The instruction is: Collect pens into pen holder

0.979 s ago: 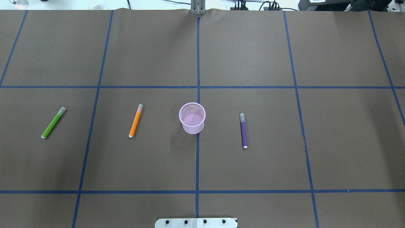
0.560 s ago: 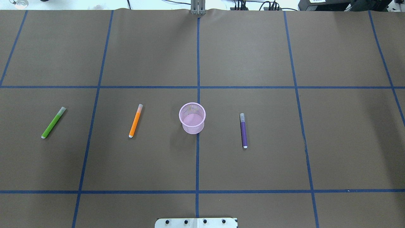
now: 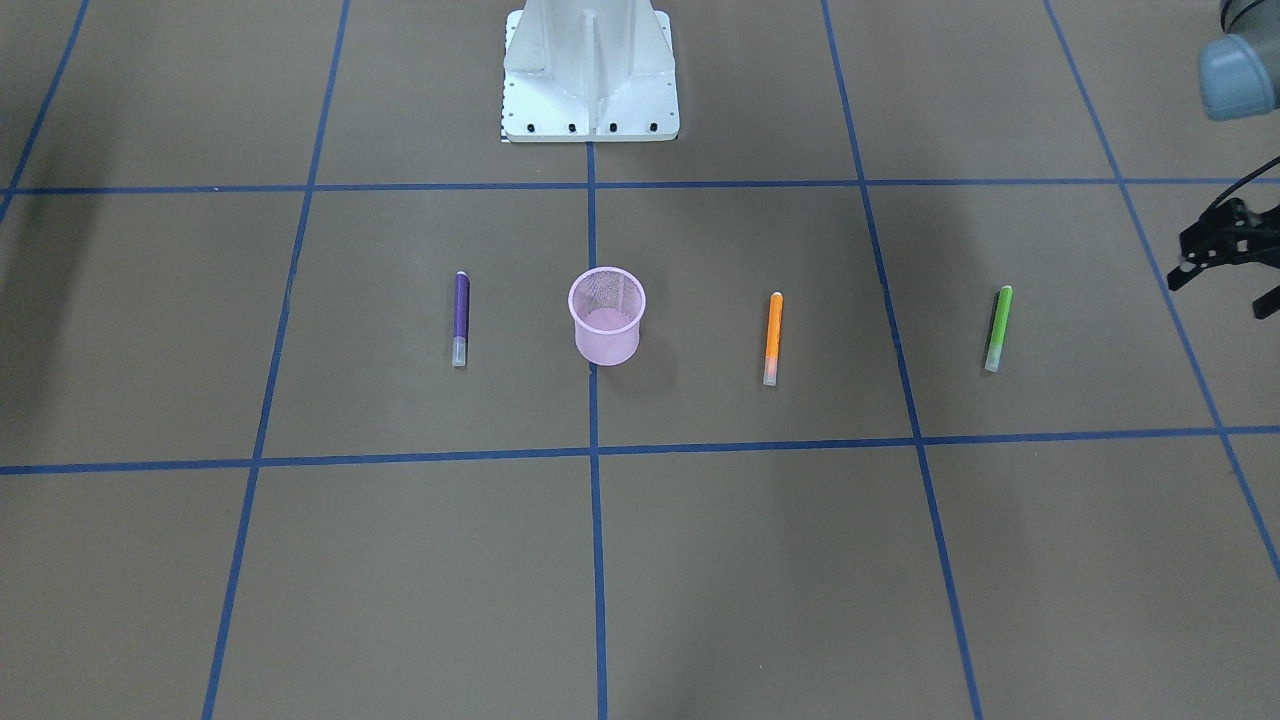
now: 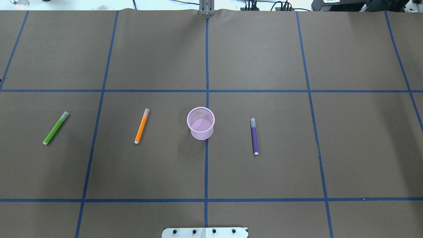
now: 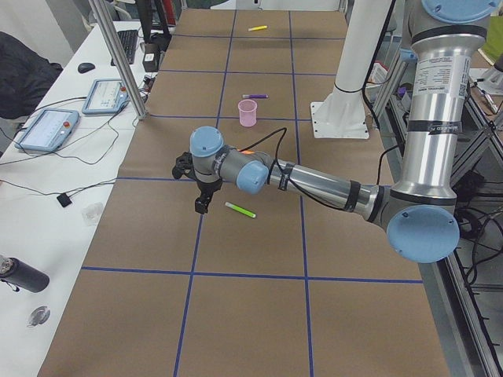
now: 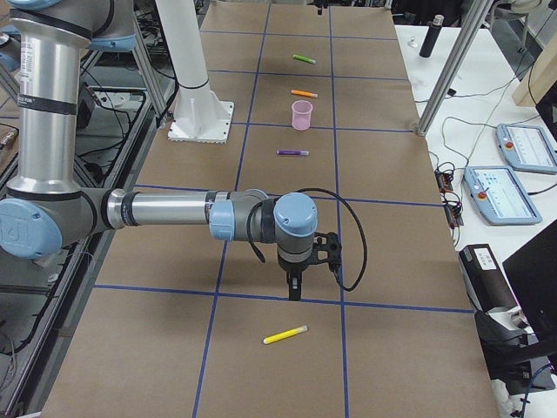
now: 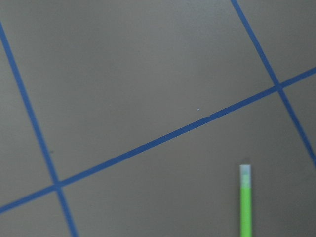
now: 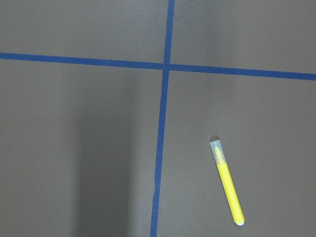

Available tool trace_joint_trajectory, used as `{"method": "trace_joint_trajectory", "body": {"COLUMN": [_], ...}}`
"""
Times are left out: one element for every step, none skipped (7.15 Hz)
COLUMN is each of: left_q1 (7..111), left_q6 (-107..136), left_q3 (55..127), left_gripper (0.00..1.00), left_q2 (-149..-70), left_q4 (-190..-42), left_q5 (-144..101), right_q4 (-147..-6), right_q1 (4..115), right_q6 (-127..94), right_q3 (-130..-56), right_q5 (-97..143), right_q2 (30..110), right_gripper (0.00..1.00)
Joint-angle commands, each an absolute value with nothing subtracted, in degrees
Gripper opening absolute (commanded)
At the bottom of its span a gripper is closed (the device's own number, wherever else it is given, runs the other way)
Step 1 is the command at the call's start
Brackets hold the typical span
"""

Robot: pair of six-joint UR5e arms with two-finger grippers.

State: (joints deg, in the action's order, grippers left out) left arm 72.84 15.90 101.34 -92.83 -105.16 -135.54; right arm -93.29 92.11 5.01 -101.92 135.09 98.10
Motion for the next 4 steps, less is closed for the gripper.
{"method": "trace_joint_trajectory", "body": {"left_q1": [62.8,59.88,57.5,55.04], "left_q6": [35.45,36.55,36.56,36.39], "left_q3": [100.2,100.02,98.89,96.61], "left_gripper": [1.0,0.99,0.99,0.99], "left_q2": [-92.9,-92.99,-93.16,-94.03], "left_q4": [-113.98,-113.99,-114.08,-114.08], "left_q5": [-127.49,-125.61,-124.38,-123.23], "right_q4": [-93.25,-93.25,-93.25,-93.25], "right_q1": [92.11,92.11,92.11,92.11], "right_q6": [5.01,5.01,5.01,5.01], "right_q3": [-101.95,-101.87,-101.95,-101.87], "right_q5": [135.09,135.09,135.09,135.09], "right_q2": [98.0,98.0,97.91,97.65], "right_gripper": [1.0,1.0,1.0,1.0]}}
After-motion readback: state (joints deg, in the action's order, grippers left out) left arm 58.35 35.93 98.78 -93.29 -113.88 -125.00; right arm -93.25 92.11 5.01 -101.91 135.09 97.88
